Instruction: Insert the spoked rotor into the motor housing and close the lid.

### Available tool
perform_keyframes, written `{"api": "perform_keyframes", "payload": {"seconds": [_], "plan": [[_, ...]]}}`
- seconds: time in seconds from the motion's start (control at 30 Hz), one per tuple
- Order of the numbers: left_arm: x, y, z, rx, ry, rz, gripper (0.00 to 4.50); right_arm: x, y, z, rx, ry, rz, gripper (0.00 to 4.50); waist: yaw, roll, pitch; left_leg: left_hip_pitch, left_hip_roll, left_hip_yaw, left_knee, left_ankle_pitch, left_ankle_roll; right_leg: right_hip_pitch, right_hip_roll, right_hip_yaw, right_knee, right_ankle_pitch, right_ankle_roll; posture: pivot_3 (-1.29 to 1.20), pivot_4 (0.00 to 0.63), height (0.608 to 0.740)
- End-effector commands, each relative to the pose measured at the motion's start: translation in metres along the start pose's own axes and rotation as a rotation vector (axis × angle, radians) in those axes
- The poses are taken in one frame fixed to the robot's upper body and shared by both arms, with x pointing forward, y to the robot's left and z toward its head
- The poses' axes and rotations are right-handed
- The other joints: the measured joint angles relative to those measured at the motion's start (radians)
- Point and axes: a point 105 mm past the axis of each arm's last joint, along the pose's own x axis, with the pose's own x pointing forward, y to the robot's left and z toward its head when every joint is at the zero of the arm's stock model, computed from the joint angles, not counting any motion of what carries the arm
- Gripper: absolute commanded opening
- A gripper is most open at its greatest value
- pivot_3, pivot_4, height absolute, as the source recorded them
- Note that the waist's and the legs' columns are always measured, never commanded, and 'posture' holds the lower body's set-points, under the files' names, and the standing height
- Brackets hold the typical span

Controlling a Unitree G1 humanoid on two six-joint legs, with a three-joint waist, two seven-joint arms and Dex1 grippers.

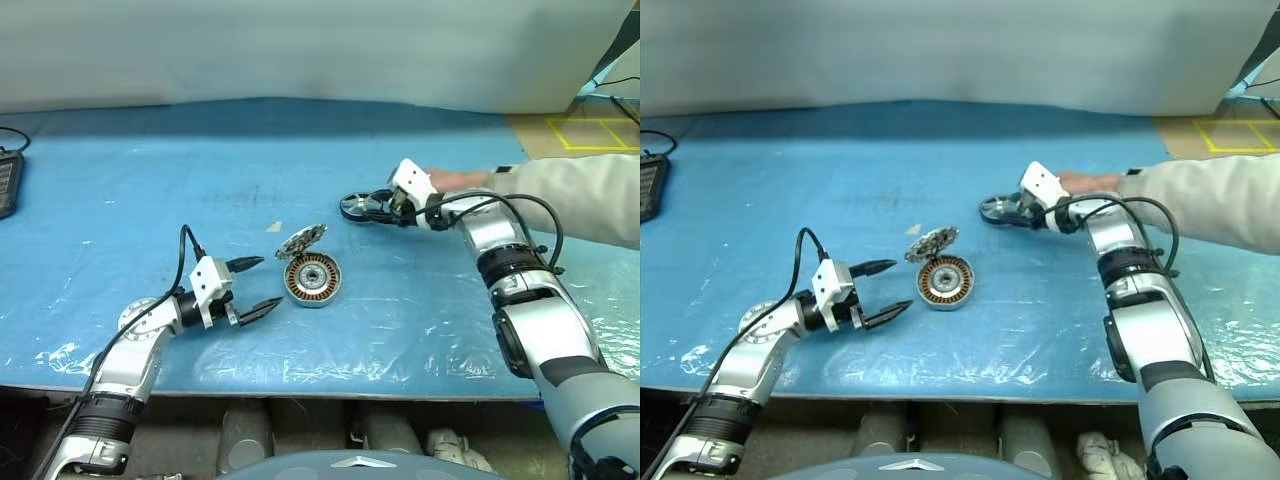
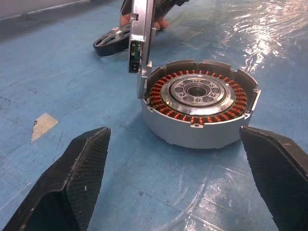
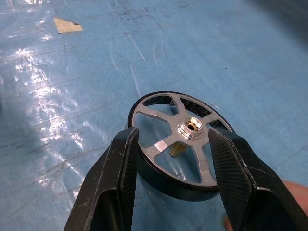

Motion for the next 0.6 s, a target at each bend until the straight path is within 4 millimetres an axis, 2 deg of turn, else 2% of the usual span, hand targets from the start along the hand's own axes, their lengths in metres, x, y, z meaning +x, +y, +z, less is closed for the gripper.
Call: {"api": "perform_keyframes", "payload": {"seconds": [0.03,0.6], "plan": [[-0.003,0.000,0.004,0.027,-0.013,0.013,4.50,-0.002,-0.010,0.018,-0.044,-0.047,-0.027,2.36,0.000,0.000,0.000,0.000,0.000,0.000,0.000,0.000,0.000,0.000,0.000,0.000,0.000,0.000,0.000,0.00,0.150,0.740],[-0.001,0.002,0.003,0.030,-0.011,0.018,4.50,-0.001,-0.005,0.030,-0.052,-0.096,0.006,2.36,0.001,0.000,0.000,-0.001,0.000,0.000,0.000,0.000,0.000,-0.001,0.000,0.000,0.001,0.000,0.000,0.00,0.150,0.740]]}}
